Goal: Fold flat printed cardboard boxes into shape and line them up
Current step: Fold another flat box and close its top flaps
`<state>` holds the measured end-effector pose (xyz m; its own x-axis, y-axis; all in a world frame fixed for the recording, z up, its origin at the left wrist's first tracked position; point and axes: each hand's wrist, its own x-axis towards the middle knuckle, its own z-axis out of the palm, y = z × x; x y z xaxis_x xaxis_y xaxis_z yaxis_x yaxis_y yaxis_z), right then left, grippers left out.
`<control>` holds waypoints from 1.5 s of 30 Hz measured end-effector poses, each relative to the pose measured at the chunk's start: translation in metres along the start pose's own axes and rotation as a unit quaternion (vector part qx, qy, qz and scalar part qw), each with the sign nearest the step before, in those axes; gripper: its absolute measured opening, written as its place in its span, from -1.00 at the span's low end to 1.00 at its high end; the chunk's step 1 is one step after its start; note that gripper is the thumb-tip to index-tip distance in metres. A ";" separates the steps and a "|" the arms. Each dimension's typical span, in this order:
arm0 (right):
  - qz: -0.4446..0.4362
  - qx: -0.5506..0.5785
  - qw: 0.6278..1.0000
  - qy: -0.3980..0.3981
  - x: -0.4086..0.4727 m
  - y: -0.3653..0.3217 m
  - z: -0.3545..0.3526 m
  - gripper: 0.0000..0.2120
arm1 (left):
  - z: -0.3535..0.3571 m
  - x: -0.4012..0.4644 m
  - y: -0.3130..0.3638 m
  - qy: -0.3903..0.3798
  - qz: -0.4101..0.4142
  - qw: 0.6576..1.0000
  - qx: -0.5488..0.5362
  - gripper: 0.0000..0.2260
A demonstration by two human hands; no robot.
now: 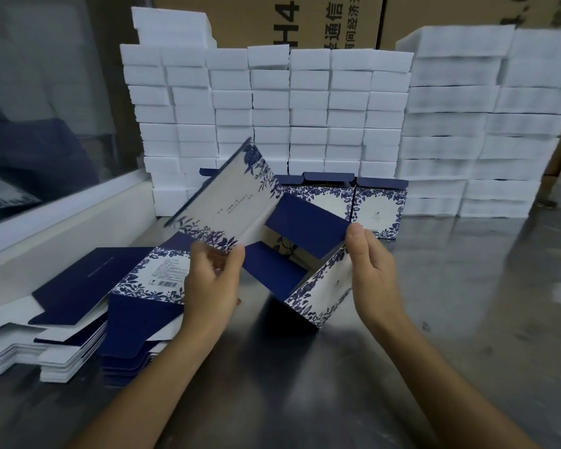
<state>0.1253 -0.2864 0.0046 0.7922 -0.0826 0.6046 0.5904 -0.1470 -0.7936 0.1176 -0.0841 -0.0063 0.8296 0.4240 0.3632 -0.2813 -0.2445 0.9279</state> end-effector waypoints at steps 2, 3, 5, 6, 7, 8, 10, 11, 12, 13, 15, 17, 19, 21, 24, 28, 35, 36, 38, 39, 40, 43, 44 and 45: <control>0.012 -0.006 1.000 0.017 -0.001 0.003 0.001 -0.42 | 0.001 -0.001 0.000 -0.007 0.011 1.000 0.017 -0.79; 0.022 -0.011 0.999 0.026 -0.001 0.005 0.002 -0.47 | 0.002 -0.002 0.000 -0.023 0.013 0.999 0.022 -0.74; 0.044 -0.015 0.998 0.044 0.000 0.012 0.003 -0.55 | 0.003 -0.006 0.002 -0.068 0.013 0.998 0.008 -0.64; 0.055 -0.018 0.997 0.053 0.000 0.014 0.003 -0.60 | 0.004 -0.009 0.003 -0.089 0.012 0.996 -0.012 -0.66; 0.060 -0.032 0.996 0.059 0.001 0.016 0.000 -0.68 | 0.005 -0.010 0.004 -0.104 0.009 0.994 -0.033 -0.69; 0.062 -0.056 0.995 0.059 0.003 0.016 -0.002 -0.76 | 0.006 -0.012 0.006 -0.112 0.006 0.992 -0.050 -0.72; 0.076 -0.087 0.992 0.044 0.004 0.016 -0.005 -0.80 | 0.005 -0.012 0.007 -0.107 0.004 0.991 -0.081 -0.72; 0.091 -0.076 0.992 0.034 0.003 0.015 -0.005 -0.76 | 0.005 -0.011 0.006 -0.102 0.008 0.991 -0.089 -0.73; 0.109 -0.049 0.993 0.019 0.001 0.011 -0.004 -0.73 | 0.006 -0.010 0.006 -0.099 0.016 0.991 -0.084 -0.75; 0.132 -0.013 0.991 0.000 0.000 0.008 -0.002 -0.70 | 0.006 -0.010 0.006 -0.100 0.027 0.992 -0.065 -0.79; 0.168 0.042 0.984 -0.037 -0.003 0.004 0.002 -0.66 | 0.008 -0.010 0.006 -0.096 0.033 0.994 -0.041 -0.90; 0.170 0.049 0.982 -0.064 -0.003 0.003 0.003 -0.70 | 0.009 -0.011 0.007 -0.085 0.026 0.995 -0.046 -0.84; 0.170 0.047 0.981 -0.081 -0.004 0.006 0.003 -0.77 | 0.005 -0.009 0.007 -0.075 0.038 0.996 -0.031 -0.53; 0.160 0.055 0.982 -0.083 -0.005 0.007 0.003 -0.83 | -0.001 -0.007 0.006 -0.078 0.069 0.995 -0.012 -0.34; 0.156 0.081 0.983 -0.059 -0.005 0.003 0.004 -0.74 | -0.006 -0.006 0.005 -0.125 0.076 0.989 -0.024 -0.25; 0.160 0.144 0.977 -0.003 -0.004 0.002 0.004 -0.61 | -0.006 -0.007 0.005 -0.117 0.079 0.990 0.003 -0.46; 0.134 0.140 0.980 -0.049 -0.001 0.002 0.003 -0.60 | 0.000 -0.012 0.003 -0.138 0.068 0.987 -0.049 -0.67; 0.134 0.134 0.980 -0.054 -0.001 0.003 0.002 -0.59 | 0.000 -0.012 0.005 -0.142 0.068 0.985 -0.065 -0.68; 0.135 0.140 0.978 -0.069 0.000 0.001 0.001 -0.57 | 0.001 -0.012 0.008 -0.137 0.063 0.984 -0.095 -0.66; 0.140 0.154 0.976 -0.071 0.000 0.000 0.001 -0.54 | 0.001 -0.012 0.009 -0.135 0.060 0.984 -0.102 -0.62; 0.144 0.169 0.972 -0.071 0.000 -0.001 0.001 -0.53 | 0.002 -0.012 0.010 -0.138 0.055 0.983 -0.103 -0.59; 0.120 0.158 0.978 -0.068 -0.002 -0.003 0.003 -0.68 | 0.002 -0.013 0.012 -0.152 0.054 0.981 -0.106 -0.64; 0.115 0.148 0.980 -0.061 -0.003 -0.003 0.004 -0.75 | 0.002 -0.014 0.012 -0.149 0.057 0.981 -0.109 -0.71; 0.114 0.142 0.982 -0.044 -0.003 -0.004 0.005 -0.76 | 0.003 -0.014 0.012 -0.141 0.061 0.982 -0.112 -0.77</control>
<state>0.1214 -0.2807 0.0052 0.9119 0.0053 0.4103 0.4051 0.1472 -0.9023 0.1044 -0.0957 0.0000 0.8750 0.1379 0.4641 -0.4593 -0.0666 0.8858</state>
